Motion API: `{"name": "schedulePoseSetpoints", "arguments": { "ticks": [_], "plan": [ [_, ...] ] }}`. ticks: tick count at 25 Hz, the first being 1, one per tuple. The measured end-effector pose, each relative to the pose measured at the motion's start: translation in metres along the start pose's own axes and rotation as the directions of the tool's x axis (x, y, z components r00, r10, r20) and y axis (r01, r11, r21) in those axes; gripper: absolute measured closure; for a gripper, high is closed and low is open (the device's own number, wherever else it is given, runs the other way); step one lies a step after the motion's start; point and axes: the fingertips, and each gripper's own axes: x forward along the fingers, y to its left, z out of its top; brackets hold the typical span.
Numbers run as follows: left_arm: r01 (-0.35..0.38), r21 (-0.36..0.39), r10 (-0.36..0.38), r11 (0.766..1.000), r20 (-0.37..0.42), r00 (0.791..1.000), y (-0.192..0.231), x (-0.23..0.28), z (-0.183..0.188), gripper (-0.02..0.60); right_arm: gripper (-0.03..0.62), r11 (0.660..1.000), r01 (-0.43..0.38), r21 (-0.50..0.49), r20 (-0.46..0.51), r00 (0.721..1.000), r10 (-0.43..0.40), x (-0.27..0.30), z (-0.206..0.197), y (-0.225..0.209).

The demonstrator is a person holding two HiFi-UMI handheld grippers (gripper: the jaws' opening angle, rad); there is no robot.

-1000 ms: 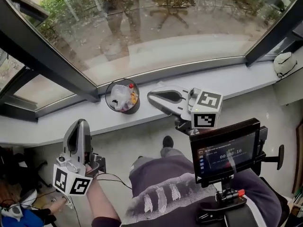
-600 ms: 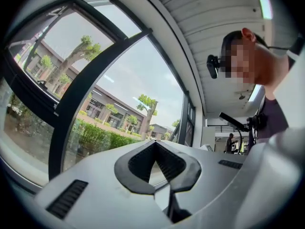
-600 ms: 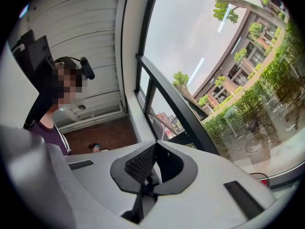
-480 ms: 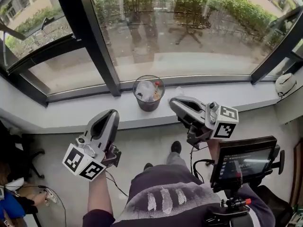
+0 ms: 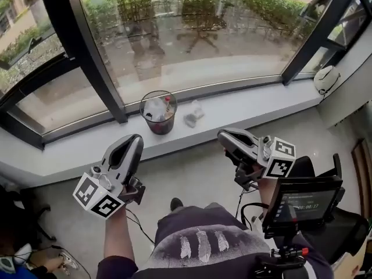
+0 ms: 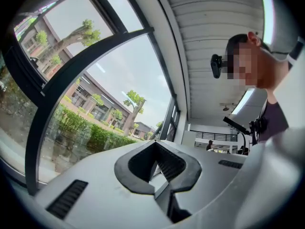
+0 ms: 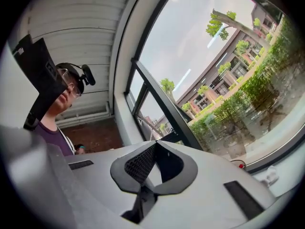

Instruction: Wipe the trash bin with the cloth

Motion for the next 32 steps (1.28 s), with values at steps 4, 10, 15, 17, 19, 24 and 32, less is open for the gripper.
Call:
{"name": "schedulePoseSetpoints", "arguments": {
  "ticks": [4,10,15,17,19,24,32],
  "plan": [
    [0.068,0.031,-0.066,0.997,-0.062,0.996,-0.037,0.024,-0.005,0.586,0.594,1.0,0.005,-0.014,0.065,0.998,-0.004,-0.033,0.007,0.01],
    [0.076,0.028,-0.071,0.997,-0.151,0.986,-0.119,0.073,-0.058,0.586,0.594,0.999,0.029,0.034,0.028,0.999,-0.03,-0.115,0.0,0.022],
    [0.038,0.081,-0.016,0.996,-0.266,0.964,-0.179,0.083,-0.1,0.586,0.594,0.997,0.007,0.075,0.062,0.998,-0.011,-0.185,-0.015,0.041],
    [0.028,0.085,-0.003,0.996,-0.281,0.96,-0.201,0.079,-0.112,0.586,0.594,0.998,-0.003,0.06,0.05,0.999,0.0,-0.205,-0.025,0.043],
    [0.002,0.091,0.026,0.996,-0.301,0.953,-0.221,0.072,-0.126,0.586,0.594,0.998,0.019,0.053,-0.007,1.0,-0.019,-0.219,-0.038,0.047],
    [-0.081,0.118,0.117,0.99,-0.339,0.933,-0.248,0.054,-0.143,0.586,0.594,0.997,0.026,-0.079,-0.153,0.987,-0.038,-0.226,-0.058,0.055],
    [-0.144,0.16,0.19,0.977,-0.332,0.924,-0.261,0.028,-0.134,0.586,0.595,0.995,-0.09,-0.048,-0.156,0.984,0.081,-0.208,-0.061,0.085]
  ]
}}
